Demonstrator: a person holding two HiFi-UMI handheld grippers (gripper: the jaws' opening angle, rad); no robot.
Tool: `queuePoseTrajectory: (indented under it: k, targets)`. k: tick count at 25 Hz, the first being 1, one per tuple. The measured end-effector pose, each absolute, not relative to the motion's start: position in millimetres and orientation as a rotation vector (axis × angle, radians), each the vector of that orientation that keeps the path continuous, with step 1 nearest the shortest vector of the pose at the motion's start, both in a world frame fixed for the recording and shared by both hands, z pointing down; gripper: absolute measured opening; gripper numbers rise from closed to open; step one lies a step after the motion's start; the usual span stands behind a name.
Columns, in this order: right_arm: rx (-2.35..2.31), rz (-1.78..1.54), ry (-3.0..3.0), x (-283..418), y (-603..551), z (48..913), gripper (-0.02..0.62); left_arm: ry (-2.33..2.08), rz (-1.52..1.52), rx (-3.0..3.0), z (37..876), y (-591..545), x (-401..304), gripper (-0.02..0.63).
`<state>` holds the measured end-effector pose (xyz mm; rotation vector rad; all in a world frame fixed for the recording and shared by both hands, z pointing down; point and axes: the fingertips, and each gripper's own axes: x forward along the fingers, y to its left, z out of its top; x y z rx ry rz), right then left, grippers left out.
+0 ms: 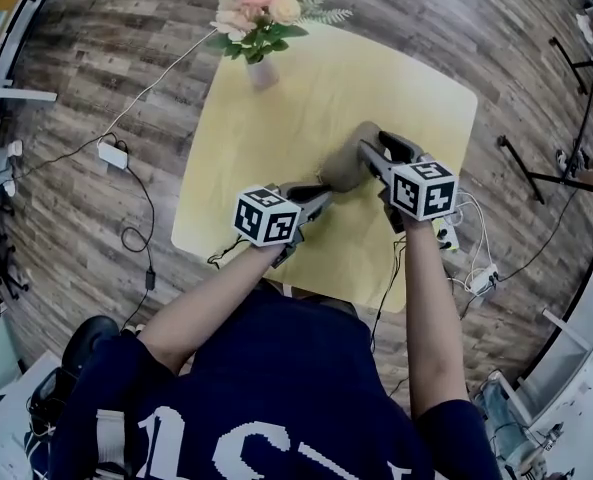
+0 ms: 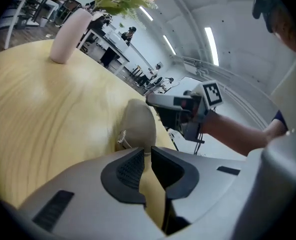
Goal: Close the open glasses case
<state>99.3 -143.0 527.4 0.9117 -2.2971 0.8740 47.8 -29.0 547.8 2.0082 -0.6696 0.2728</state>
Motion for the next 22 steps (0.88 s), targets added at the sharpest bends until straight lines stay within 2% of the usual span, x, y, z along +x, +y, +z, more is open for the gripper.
queuePoseTrajectory:
  k: [1,7,14,17,22]
  targets:
    - [0.847,0.835,-2.308,85.7,-143.3,526.5,0.213,-0.64,0.285,2.012,548.3,-22.5,54.9,0.05]
    - [0.585,0.707,-2.369,19.5,-126.8,525.0,0.213,-0.471,0.349,2.047,545.0,6.9,86.6,0.048]
    - [0.776,0.601,-2.437,49.1,-102.2,505.7,0.212,-0.57,0.423,2.216,521.1,-13.5,37.8,0.048]
    - [0.812,0.603,-2.44,57.4,-69.8,498.0,0.18,-0.712,0.471,2.341,503.2,-57.0,6.7,0.048]
    - [0.64,0.441,-2.329,32.1,-3.9,514.9,0.164,-0.627,0.516,2.563,473.7,-110.5,30.5,0.022]
